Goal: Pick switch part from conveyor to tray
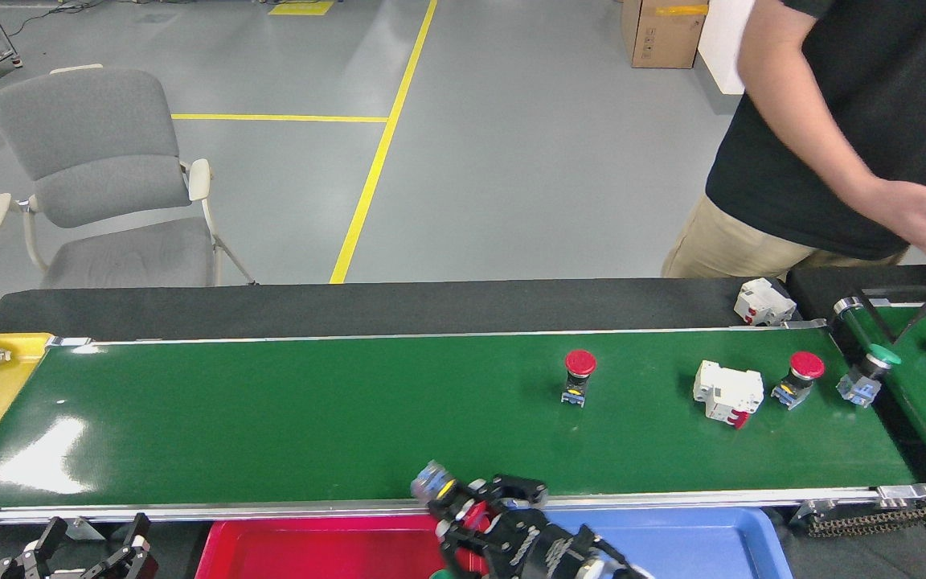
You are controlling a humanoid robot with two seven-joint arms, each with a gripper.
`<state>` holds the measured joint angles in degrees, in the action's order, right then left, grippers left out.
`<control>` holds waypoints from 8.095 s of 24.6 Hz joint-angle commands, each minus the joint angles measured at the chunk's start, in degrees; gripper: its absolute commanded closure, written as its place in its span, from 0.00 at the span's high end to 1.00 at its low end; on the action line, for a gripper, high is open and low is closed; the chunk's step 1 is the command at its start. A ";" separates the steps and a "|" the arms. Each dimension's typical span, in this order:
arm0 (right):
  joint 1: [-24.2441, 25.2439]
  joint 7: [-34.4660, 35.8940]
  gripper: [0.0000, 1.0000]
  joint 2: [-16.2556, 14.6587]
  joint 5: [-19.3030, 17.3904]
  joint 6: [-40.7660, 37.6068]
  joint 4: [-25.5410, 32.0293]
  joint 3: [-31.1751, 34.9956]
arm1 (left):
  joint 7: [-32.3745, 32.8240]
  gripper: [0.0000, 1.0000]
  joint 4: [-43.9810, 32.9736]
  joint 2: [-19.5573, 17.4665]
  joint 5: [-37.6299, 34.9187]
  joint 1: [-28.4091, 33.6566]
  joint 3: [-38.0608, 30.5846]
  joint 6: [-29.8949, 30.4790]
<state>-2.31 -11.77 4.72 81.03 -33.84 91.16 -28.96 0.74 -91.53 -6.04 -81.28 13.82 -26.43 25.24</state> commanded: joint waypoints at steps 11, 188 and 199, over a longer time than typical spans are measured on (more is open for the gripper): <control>11.36 5.00 0.99 1.87 -2.54 11.61 10.27 21.23 | -0.65 1.00 -1.46 -0.03 -4.24 -0.82 -0.11 -0.54; 13.03 20.38 1.00 -5.08 -0.78 34.37 5.43 23.69 | 4.44 1.00 21.39 -2.40 -3.54 -25.78 18.52 -4.67; -10.70 13.18 1.00 2.13 3.43 43.34 -17.51 5.49 | 4.18 1.00 24.82 -2.58 -3.54 -28.77 18.96 -5.02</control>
<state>-11.43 1.70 6.17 84.56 7.66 74.45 -22.22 5.52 -66.30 -8.05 -84.68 -14.07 -7.56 20.28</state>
